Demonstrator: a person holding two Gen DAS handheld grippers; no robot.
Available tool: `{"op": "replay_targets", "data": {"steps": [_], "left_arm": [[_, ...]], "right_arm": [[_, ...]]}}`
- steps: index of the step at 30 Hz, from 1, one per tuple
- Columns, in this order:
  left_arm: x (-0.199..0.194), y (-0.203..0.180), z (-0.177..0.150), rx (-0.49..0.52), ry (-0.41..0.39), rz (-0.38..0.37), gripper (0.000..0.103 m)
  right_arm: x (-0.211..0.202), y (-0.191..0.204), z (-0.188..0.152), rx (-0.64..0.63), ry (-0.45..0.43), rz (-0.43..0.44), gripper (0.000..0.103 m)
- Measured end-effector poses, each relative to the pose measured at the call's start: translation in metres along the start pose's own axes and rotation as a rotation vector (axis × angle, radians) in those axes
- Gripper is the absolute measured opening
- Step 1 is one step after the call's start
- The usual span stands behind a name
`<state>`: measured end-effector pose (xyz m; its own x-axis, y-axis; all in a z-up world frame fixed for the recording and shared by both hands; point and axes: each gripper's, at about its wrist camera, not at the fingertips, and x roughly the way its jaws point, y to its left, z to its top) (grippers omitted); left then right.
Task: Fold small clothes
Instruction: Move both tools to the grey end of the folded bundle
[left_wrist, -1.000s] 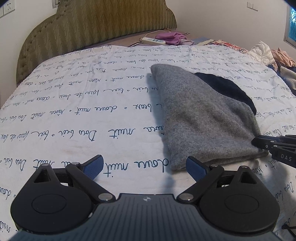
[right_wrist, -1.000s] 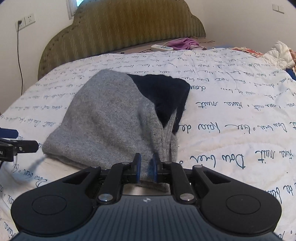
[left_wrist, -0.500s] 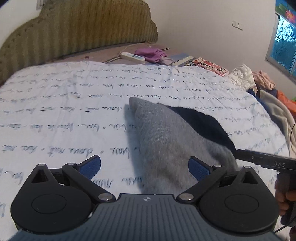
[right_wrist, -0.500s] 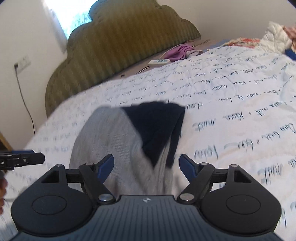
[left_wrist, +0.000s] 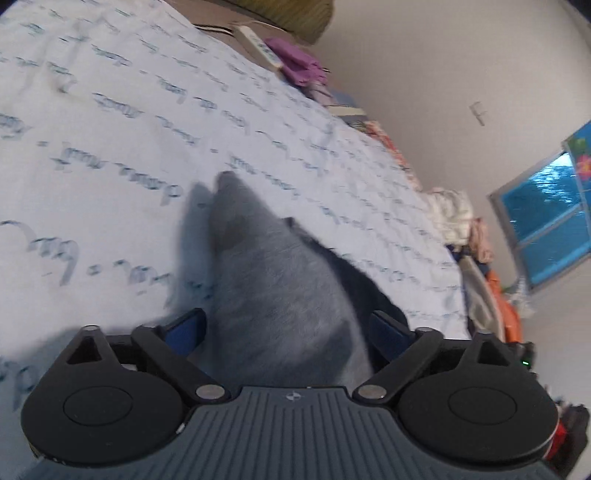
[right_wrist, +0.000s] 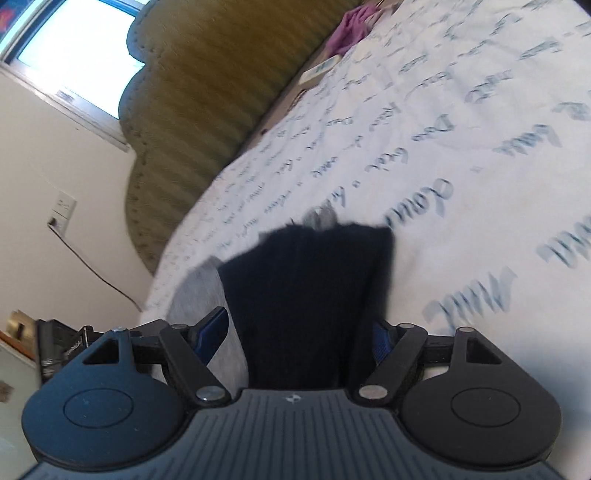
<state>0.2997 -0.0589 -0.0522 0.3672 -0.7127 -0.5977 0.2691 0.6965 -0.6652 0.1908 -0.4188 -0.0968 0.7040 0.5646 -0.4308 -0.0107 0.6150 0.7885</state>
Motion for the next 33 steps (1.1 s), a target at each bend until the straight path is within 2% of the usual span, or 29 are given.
{"op": "replay_targets", "data": {"steps": [1, 2, 3, 4, 7, 11, 14, 15, 16, 17, 19, 20, 21, 22, 24, 26, 29, 31, 33], "left_arm": [[0.005, -0.002, 0.0, 0.005, -0.002, 0.006, 0.08], [0.009, -0.004, -0.001, 0.023, -0.012, 0.019, 0.073], [0.011, -0.007, -0.002, 0.049, -0.024, 0.045, 0.054], [0.013, -0.009, -0.004, 0.075, -0.037, 0.069, 0.044], [0.003, -0.023, -0.013, 0.186, -0.094, 0.079, 0.035], [-0.006, -0.057, -0.024, 0.381, -0.167, 0.118, 0.035], [0.012, -0.067, -0.019, 0.433, -0.156, 0.227, 0.043], [0.02, -0.066, -0.018, 0.43, -0.136, 0.286, 0.056], [0.024, -0.063, -0.017, 0.416, -0.123, 0.342, 0.062], [0.023, -0.061, -0.018, 0.399, -0.126, 0.367, 0.069], [0.007, -0.06, -0.023, 0.38, -0.157, 0.367, 0.082], [-0.002, -0.061, -0.026, 0.38, -0.173, 0.377, 0.085], [-0.013, -0.063, -0.031, 0.38, -0.187, 0.395, 0.087], [-0.023, -0.064, -0.038, 0.38, -0.197, 0.399, 0.088], [-0.042, -0.066, -0.056, 0.385, -0.179, 0.346, 0.089], [-0.055, -0.065, -0.08, 0.382, -0.135, 0.29, 0.089], [-0.068, -0.053, -0.116, 0.361, -0.068, 0.244, 0.088], [-0.071, -0.042, -0.137, 0.325, -0.014, 0.211, 0.082], [-0.075, -0.032, -0.154, 0.302, -0.012, 0.183, 0.072]], "right_arm": [[0.007, 0.0, 0.004, -0.001, 0.006, 0.002, 0.05], [0.013, 0.0, 0.007, -0.006, 0.017, -0.007, 0.04], [0.019, 0.0, 0.007, -0.014, 0.028, -0.023, 0.026], [0.024, 0.001, 0.007, -0.023, 0.035, -0.031, 0.024], [0.019, 0.011, 0.002, -0.094, 0.004, -0.065, 0.021], [0.003, 0.037, -0.001, -0.228, -0.069, -0.099, 0.02], [0.002, 0.051, 0.004, -0.301, -0.105, -0.149, 0.02], [0.008, 0.05, 0.006, -0.304, -0.088, -0.175, 0.023], [0.015, 0.047, 0.009, -0.287, -0.063, -0.212, 0.027], [0.021, 0.042, 0.01, -0.264, -0.047, -0.265, 0.03], [0.019, 0.04, 0.005, -0.262, -0.056, -0.297, 0.037], [0.011, 0.044, 0.0, -0.28, -0.081, -0.307, 0.04], [0.003, 0.05, -0.004, -0.305, -0.11, -0.339, 0.049], [-0.008, 0.056, -0.01, -0.333, -0.137, -0.383, 0.057], [-0.026, 0.069, -0.021, -0.382, -0.17, -0.445, 0.059], [-0.046, 0.072, -0.033, -0.389, -0.158, -0.407, 0.06], [-0.067, 0.068, -0.056, -0.315, -0.107, -0.31, 0.063], [-0.076, 0.063, -0.073, -0.26, -0.07, -0.279, 0.063], [-0.081, 0.054, -0.091, -0.215, -0.027, -0.257, 0.063]]}}
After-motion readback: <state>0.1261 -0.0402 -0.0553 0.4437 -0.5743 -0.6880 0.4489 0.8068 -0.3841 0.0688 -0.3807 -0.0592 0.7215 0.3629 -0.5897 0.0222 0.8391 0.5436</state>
